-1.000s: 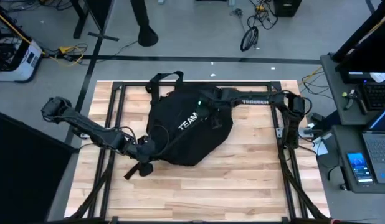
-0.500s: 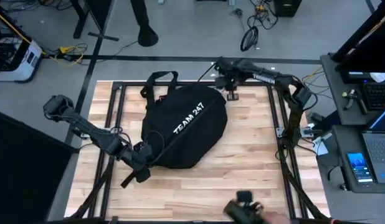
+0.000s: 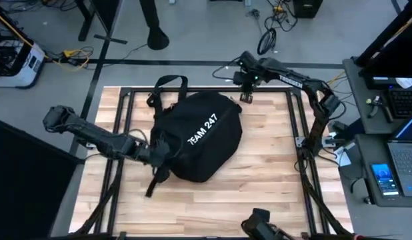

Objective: Unpack backpack
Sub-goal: Return to Home Position

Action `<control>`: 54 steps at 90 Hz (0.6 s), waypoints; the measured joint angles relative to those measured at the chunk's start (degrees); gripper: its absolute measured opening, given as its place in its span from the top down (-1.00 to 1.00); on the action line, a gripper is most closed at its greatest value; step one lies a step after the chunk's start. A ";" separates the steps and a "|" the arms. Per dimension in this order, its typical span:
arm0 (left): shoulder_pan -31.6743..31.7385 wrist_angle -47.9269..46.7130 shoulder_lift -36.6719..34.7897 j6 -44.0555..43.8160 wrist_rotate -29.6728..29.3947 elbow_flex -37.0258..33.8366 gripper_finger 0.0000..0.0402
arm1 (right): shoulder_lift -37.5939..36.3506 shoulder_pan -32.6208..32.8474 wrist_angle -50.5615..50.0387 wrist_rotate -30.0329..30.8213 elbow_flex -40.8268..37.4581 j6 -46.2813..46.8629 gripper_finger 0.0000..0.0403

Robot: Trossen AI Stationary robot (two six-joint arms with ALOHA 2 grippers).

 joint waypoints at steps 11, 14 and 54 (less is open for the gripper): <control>8.26 -1.31 0.04 5.14 7.80 5.51 0.15 | -4.04 1.39 -3.78 -7.89 3.08 3.43 0.51; 9.66 -3.05 0.04 5.19 9.13 7.74 0.10 | -5.68 1.73 -5.08 -10.36 3.86 4.32 0.48; 9.45 -23.69 -0.44 12.67 0.42 27.61 0.01 | -26.96 21.07 -10.94 -21.97 0.32 20.10 0.44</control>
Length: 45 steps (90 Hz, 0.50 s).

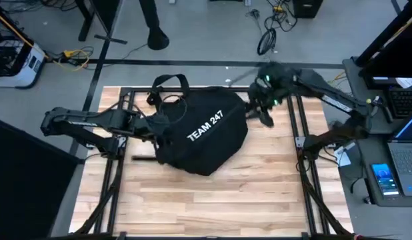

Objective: Unpack backpack
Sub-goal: Return to Home Position

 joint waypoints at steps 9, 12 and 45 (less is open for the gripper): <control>-3.28 1.38 0.00 -0.01 -3.07 -0.32 0.14 | -4.59 7.80 7.49 0.70 -7.67 6.48 0.54; -4.29 1.84 0.00 0.10 -4.42 -0.58 0.24 | -6.12 10.23 12.21 0.69 -11.03 9.70 0.61; -11.21 8.20 -5.10 4.75 -5.12 -0.83 0.94 | -23.82 24.07 75.82 24.20 -56.76 36.11 0.94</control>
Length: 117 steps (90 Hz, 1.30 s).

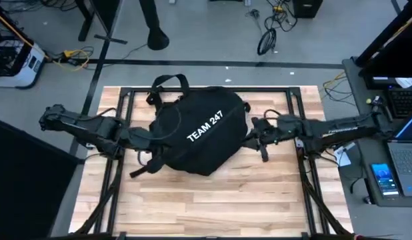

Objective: Unpack backpack
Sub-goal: Return to Home Position

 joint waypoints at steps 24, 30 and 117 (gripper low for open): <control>-1.40 1.52 -2.94 1.80 -2.86 -1.88 0.94 | -0.99 5.13 25.26 1.64 -16.15 1.57 0.95; -1.38 1.39 -3.43 1.80 -4.58 -2.38 0.94 | -1.40 5.13 31.89 2.87 -18.86 0.37 0.96; -4.41 7.16 -6.53 3.10 -0.79 -2.73 0.94 | -49.89 3.47 0.12 1.82 -31.08 -11.63 0.96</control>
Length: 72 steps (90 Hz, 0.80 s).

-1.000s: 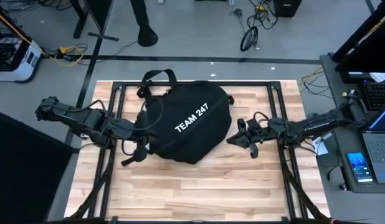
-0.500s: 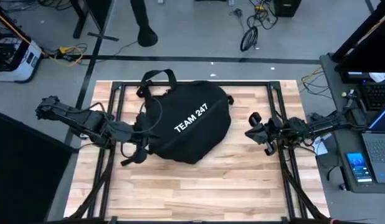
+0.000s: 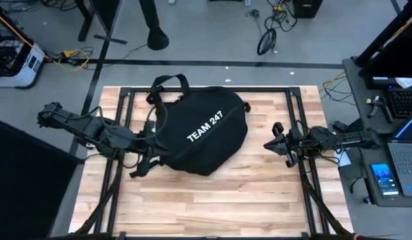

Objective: Unpack backpack
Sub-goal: Return to Home Position

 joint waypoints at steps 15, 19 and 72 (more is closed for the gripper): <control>0.23 9.34 -3.06 5.64 4.01 -5.12 0.94 | -1.28 -1.30 -9.98 0.62 0.49 -0.76 0.96; 0.92 13.89 -4.96 6.52 6.46 -8.00 0.94 | -1.56 -2.08 -13.04 1.10 0.51 0.67 0.96; 10.74 44.85 -35.16 -1.96 24.41 -49.48 0.94 | -1.05 -3.72 -12.96 2.05 0.57 3.18 0.96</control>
